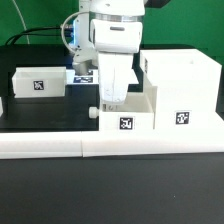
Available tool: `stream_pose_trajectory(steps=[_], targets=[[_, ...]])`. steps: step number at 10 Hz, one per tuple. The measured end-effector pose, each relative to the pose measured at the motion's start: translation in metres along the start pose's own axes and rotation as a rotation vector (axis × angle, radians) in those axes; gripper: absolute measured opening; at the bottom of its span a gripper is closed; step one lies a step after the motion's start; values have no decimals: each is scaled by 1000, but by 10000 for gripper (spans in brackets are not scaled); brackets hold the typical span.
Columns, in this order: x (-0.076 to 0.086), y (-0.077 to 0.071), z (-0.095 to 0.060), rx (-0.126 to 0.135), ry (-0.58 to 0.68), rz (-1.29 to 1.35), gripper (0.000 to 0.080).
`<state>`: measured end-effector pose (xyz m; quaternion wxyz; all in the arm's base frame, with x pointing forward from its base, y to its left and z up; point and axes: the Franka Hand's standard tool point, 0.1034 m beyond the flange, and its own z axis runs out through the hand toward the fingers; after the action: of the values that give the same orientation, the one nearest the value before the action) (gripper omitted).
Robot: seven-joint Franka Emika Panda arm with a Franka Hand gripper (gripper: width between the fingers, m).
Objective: Assemble drawer
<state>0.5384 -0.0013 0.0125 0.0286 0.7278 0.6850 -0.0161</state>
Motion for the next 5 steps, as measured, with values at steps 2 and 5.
stream_pose_trajectory(steps=[2, 5], targets=[[1, 1, 0, -15, 3, 8, 42], [1, 1, 0, -29, 7, 25, 42]])
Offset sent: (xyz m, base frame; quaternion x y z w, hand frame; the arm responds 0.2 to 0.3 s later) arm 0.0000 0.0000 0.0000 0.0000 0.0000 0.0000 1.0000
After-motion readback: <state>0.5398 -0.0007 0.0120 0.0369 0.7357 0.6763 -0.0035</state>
